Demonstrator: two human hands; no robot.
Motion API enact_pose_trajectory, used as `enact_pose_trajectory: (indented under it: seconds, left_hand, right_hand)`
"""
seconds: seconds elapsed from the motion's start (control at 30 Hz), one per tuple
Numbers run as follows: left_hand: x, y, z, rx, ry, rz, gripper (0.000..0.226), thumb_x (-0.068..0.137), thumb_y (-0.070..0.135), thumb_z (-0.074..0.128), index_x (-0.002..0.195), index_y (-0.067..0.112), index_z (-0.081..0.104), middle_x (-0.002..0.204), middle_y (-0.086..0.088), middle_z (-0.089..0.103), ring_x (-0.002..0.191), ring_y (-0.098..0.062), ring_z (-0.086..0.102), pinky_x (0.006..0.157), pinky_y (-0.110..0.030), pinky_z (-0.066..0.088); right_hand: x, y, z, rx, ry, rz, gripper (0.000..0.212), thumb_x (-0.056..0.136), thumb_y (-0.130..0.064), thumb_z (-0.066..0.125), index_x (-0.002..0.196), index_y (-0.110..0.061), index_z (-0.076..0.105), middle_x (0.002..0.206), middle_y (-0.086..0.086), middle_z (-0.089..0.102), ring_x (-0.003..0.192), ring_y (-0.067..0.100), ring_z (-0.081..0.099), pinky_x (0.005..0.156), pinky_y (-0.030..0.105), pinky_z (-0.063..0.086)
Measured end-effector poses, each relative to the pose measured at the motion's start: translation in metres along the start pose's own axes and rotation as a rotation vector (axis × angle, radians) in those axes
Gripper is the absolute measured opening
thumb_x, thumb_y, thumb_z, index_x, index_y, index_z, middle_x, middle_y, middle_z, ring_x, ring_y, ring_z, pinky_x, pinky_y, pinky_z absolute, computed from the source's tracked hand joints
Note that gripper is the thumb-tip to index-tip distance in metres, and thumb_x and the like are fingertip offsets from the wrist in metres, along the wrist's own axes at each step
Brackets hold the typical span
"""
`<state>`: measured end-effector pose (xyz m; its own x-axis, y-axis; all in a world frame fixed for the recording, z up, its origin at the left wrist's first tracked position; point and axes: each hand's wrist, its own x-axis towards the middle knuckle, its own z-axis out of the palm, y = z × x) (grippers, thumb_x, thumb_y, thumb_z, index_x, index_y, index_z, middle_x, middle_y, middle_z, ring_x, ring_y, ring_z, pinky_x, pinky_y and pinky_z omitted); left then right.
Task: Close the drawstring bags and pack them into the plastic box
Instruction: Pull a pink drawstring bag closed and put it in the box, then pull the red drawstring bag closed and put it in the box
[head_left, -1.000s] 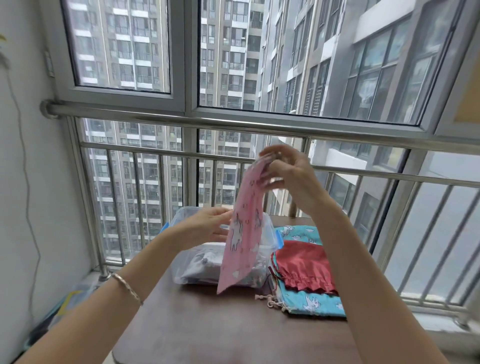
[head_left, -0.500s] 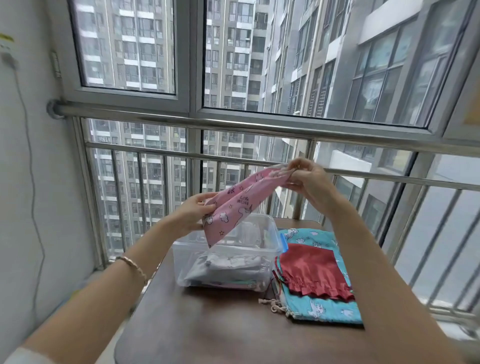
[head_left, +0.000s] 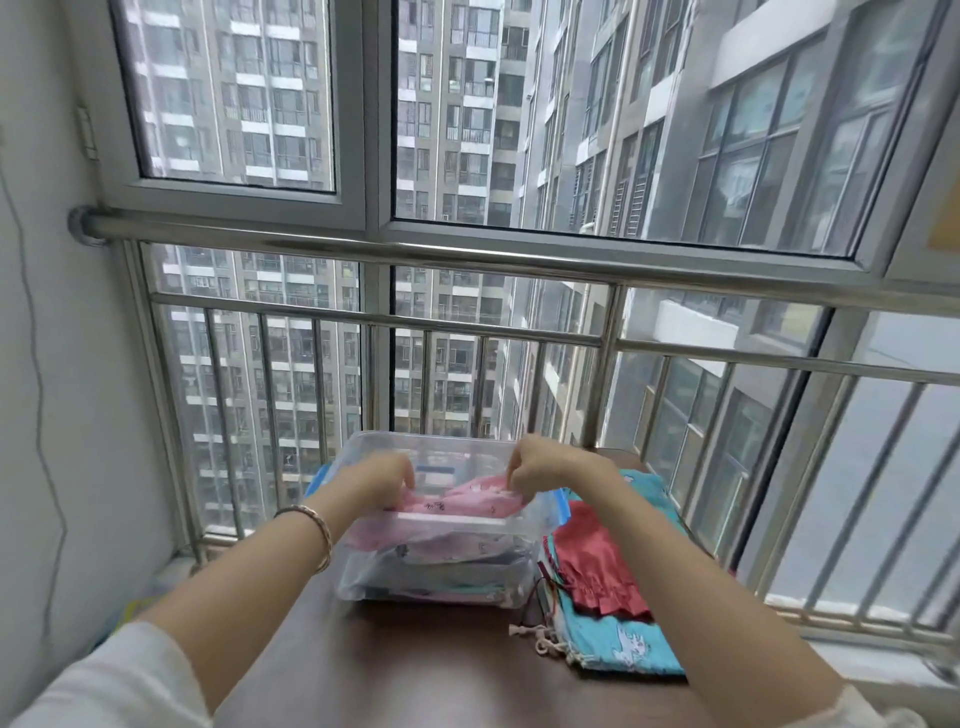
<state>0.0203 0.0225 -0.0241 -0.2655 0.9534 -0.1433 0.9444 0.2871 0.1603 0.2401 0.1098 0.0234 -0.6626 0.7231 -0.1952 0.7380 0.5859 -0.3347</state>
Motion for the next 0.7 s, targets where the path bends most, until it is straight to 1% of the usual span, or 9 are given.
enact_pose_trajectory:
  seconds: [0.07,0.1,0.2,0.27,0.3,0.37,0.4,0.6,0.7]
  left_hand:
    - [0.004,0.003,0.005,0.054,-0.024,-0.004,0.033,0.092,0.019,0.061,0.125,0.019,0.059,0.134,0.000,0.054,0.113,-0.020,0.057,0.083,-0.025,0.046]
    - [0.005,0.007,0.006,0.081,-0.053,-0.008,0.034,0.093,0.019,0.060,0.127,0.020,0.057,0.136,0.001,0.052,0.115,-0.020,0.056,0.082,-0.025,0.045]
    - [0.015,0.018,0.009,0.155,-0.186,0.013,0.041,0.097,0.016,0.047,0.137,0.026,0.050,0.148,0.000,0.042,0.127,-0.022,0.049,0.100,-0.032,0.045]
    - [0.016,0.026,0.009,0.203,-0.293,-0.023,0.049,0.099,0.012,0.035,0.145,0.027,0.039,0.155,0.000,0.031,0.134,-0.025,0.041,0.107,-0.038,0.040]
    - [0.017,0.029,0.010,0.226,-0.339,-0.057,0.049,0.101,0.016,0.031,0.149,0.024,0.032,0.157,-0.001,0.026,0.138,-0.026,0.035,0.110,-0.041,0.036]
    - [0.017,0.036,0.011,0.271,-0.354,-0.086,0.050,0.104,0.033,0.027,0.151,0.014,0.025,0.158,-0.006,0.024,0.141,-0.028,0.030,0.114,-0.041,0.029]
    - [0.014,0.039,0.010,0.307,-0.331,-0.082,0.053,0.104,0.038,0.027,0.150,0.011,0.027,0.156,-0.008,0.027,0.140,-0.028,0.032,0.113,-0.040,0.030]
    - [0.014,0.039,0.011,0.460,-0.264,-0.070,0.046,0.103,0.023,0.034,0.144,0.003,0.036,0.147,-0.012,0.042,0.128,-0.025,0.048,0.102,-0.031,0.040]
    - [0.010,0.042,0.008,0.375,-0.263,-0.127,0.044,0.102,0.020,0.035,0.142,0.001,0.037,0.145,-0.012,0.044,0.129,-0.025,0.047,0.102,-0.031,0.039]
  right_hand:
    - [0.001,-0.009,-0.001,-0.050,-0.052,0.019,0.021,0.077,-0.016,0.054,0.057,-0.014,0.060,0.060,-0.003,0.053,0.053,0.011,0.037,0.053,0.023,0.033]
    - [0.003,-0.015,0.000,-0.055,-0.036,0.010,0.025,0.080,-0.018,0.054,0.056,-0.017,0.059,0.059,-0.006,0.052,0.050,0.010,0.036,0.052,0.021,0.034]
    - [0.023,-0.033,0.010,-0.142,0.030,0.007,0.024,0.086,-0.011,0.057,0.063,-0.011,0.053,0.063,-0.002,0.055,0.053,0.013,0.049,0.055,0.025,0.045]
    - [0.032,-0.044,0.020,-0.262,-0.062,0.039,0.015,0.087,-0.014,0.064,0.074,-0.008,0.058,0.077,0.005,0.064,0.061,0.018,0.061,0.058,0.029,0.051]
    - [0.033,-0.049,0.024,-0.312,-0.153,0.067,0.012,0.089,-0.018,0.066,0.087,-0.006,0.063,0.093,0.008,0.067,0.074,0.020,0.066,0.064,0.031,0.054]
    - [0.033,-0.054,0.031,-0.378,-0.280,0.122,0.035,0.094,-0.025,0.061,0.121,-0.003,0.060,0.125,0.010,0.061,0.108,0.026,0.063,0.085,0.035,0.052]
    - [0.035,-0.054,0.034,-0.376,-0.304,0.135,0.042,0.096,-0.028,0.057,0.131,-0.003,0.054,0.134,0.011,0.055,0.119,0.028,0.057,0.092,0.036,0.049]
    - [0.043,-0.049,0.045,-0.346,-0.341,0.208,0.051,0.099,-0.030,0.052,0.142,-0.003,0.042,0.146,0.012,0.045,0.132,0.028,0.046,0.108,0.038,0.041]
    - [0.039,-0.047,0.046,-0.319,-0.329,0.210,0.049,0.101,-0.025,0.047,0.143,0.000,0.040,0.148,0.013,0.042,0.133,0.028,0.044,0.109,0.038,0.040]
